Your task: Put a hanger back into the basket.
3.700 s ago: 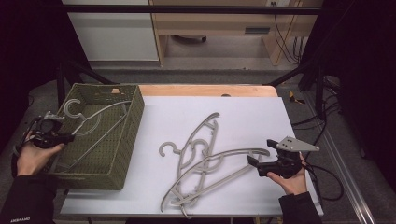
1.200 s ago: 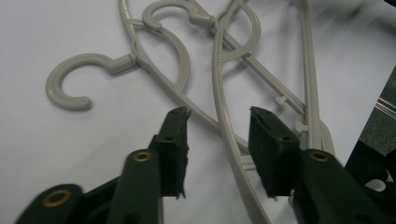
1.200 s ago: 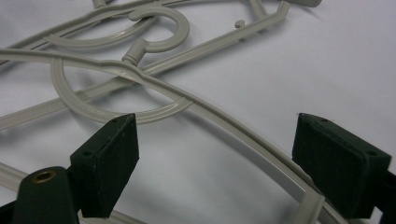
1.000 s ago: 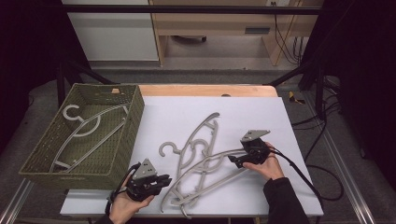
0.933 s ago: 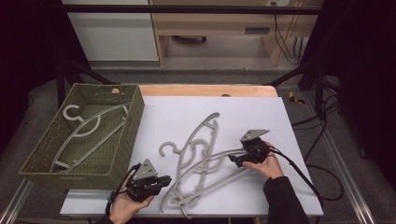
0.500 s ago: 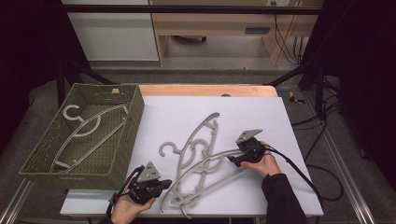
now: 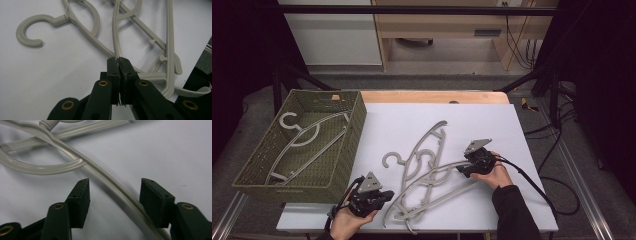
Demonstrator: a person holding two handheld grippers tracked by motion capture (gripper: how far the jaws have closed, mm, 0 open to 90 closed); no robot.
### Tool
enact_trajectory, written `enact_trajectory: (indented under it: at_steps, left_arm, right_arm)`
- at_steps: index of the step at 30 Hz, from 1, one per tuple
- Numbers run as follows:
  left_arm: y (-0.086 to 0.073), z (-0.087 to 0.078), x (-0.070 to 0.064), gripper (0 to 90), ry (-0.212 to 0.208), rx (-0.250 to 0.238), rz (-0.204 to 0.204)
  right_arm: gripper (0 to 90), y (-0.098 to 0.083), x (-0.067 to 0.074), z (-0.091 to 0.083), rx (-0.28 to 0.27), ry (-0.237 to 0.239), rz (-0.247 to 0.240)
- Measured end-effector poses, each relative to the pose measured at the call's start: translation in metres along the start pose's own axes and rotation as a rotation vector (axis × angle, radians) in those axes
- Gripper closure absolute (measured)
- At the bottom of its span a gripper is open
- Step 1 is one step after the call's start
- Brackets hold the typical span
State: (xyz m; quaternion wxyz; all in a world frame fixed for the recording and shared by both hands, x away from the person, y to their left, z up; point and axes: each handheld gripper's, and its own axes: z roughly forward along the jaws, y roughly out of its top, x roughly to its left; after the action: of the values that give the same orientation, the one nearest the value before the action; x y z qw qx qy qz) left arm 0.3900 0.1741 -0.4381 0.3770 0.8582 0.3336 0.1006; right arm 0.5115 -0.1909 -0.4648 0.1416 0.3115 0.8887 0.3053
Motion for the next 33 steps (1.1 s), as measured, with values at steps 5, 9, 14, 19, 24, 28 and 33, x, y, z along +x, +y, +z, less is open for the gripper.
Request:
enact_trajectory:
  at_steps: [5, 9, 14, 19, 24, 28, 33]
  left_arm:
    - [0.0, 0.0, 0.001, 88.3, 0.003, 0.001, 0.0]
    - [0.0, -0.001, 0.002, 88.5, 0.009, -0.001, -0.003]
    - [0.0, -0.004, 0.004, 88.5, 0.025, -0.011, -0.008]
    - [0.0, -0.007, 0.007, 89.0, 0.038, -0.021, -0.022]
    - [0.0, -0.007, 0.008, 89.5, 0.049, -0.024, -0.026]
    - [0.0, -0.007, 0.009, 89.6, 0.051, -0.02, -0.025]
    - [-0.001, -0.007, 0.009, 89.7, 0.057, -0.021, -0.027]
  right_arm:
    - [50.2, -0.001, -0.001, 0.001, 0.013, 0.007, -0.014]
    - [54.6, -0.003, -0.002, 0.0, 0.016, 0.012, -0.016]
    - [60.5, -0.005, -0.001, -0.003, 0.024, 0.006, -0.032]
    - [67.4, -0.009, 0.0, -0.009, 0.026, 0.015, -0.033]
    - [75.3, -0.014, 0.002, -0.014, 0.041, 0.035, 0.005]
    - [81.2, -0.016, 0.003, -0.018, 0.046, 0.056, 0.023]
    - [81.8, -0.021, 0.004, -0.021, 0.023, 0.068, 0.083]
